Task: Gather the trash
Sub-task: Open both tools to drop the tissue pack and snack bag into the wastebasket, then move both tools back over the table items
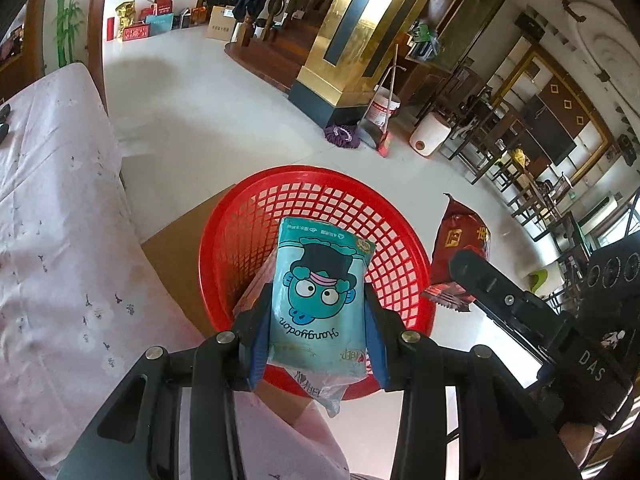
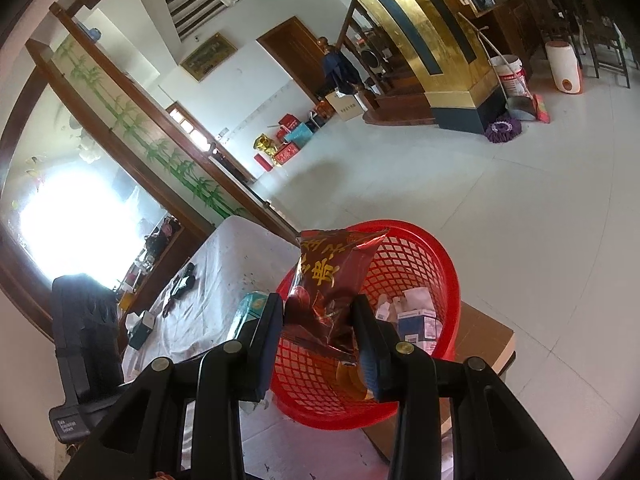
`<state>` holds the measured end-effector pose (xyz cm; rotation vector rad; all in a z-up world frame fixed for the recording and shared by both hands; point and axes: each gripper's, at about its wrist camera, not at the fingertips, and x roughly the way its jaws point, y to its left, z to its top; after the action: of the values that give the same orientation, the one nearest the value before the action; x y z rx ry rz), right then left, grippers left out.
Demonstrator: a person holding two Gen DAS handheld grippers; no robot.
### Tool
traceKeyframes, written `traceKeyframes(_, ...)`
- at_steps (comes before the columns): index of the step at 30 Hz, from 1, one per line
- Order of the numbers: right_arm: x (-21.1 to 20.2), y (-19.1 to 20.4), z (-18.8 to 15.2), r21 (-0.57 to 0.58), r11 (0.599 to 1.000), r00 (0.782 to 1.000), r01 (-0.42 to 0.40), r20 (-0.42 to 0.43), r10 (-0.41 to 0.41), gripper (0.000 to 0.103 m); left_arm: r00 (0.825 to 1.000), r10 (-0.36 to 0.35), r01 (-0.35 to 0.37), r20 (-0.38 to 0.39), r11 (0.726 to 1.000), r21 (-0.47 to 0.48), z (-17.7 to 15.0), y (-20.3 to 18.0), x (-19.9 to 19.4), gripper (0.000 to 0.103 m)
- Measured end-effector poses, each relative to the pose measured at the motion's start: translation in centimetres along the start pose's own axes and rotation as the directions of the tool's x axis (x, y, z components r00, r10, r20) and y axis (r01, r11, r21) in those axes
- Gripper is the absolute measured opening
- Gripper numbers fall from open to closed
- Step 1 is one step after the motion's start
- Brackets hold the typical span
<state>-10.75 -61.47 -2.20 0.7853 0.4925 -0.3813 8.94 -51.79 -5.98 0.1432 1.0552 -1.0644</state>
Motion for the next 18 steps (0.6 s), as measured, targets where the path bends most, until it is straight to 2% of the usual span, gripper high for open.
traceKeyframes(4,0.5,0.1,0.1,-0.001,1.0,1.0,0.017,0.002,-0.017,0.039,1.0,0.007,-0.007,-0.003,1.0,-0.007,0.3,0.4,0.5,0.043)
traceKeyframes(7,0.7,-0.1,0.3,0.015,1.0,1.0,0.011,-0.002,-0.011,0.042,1.0,0.008,-0.008,-0.002,1.0,-0.01,0.2,0.8,0.3,0.05)
traceKeyframes(10,0.2,-0.1,0.4,0.036,0.999,1.0,0.012,0.014,-0.013,0.064,1.0,0.009,-0.009,0.004,1.0,0.001,0.0,0.8,-0.7,0.056)
traceKeyframes(11,-0.2,0.1,0.4,0.038,0.999,1.0,0.011,0.023,-0.012,0.067,1.0,0.014,-0.014,0.012,1.0,0.004,-0.1,0.8,-1.0,0.06)
traceKeyframes(13,-0.8,0.7,0.3,0.028,1.0,0.999,0.012,0.029,-0.013,0.067,0.998,0.03,-0.031,0.048,0.999,0.017,-0.5,0.9,-2.7,0.068)
traceKeyframes(18,-2.8,4.1,-0.4,-0.017,0.999,0.998,-0.037,0.053,0.038,0.067,0.986,0.083,-0.084,0.145,0.996,0.001,-2.4,2.7,-9.5,0.074)
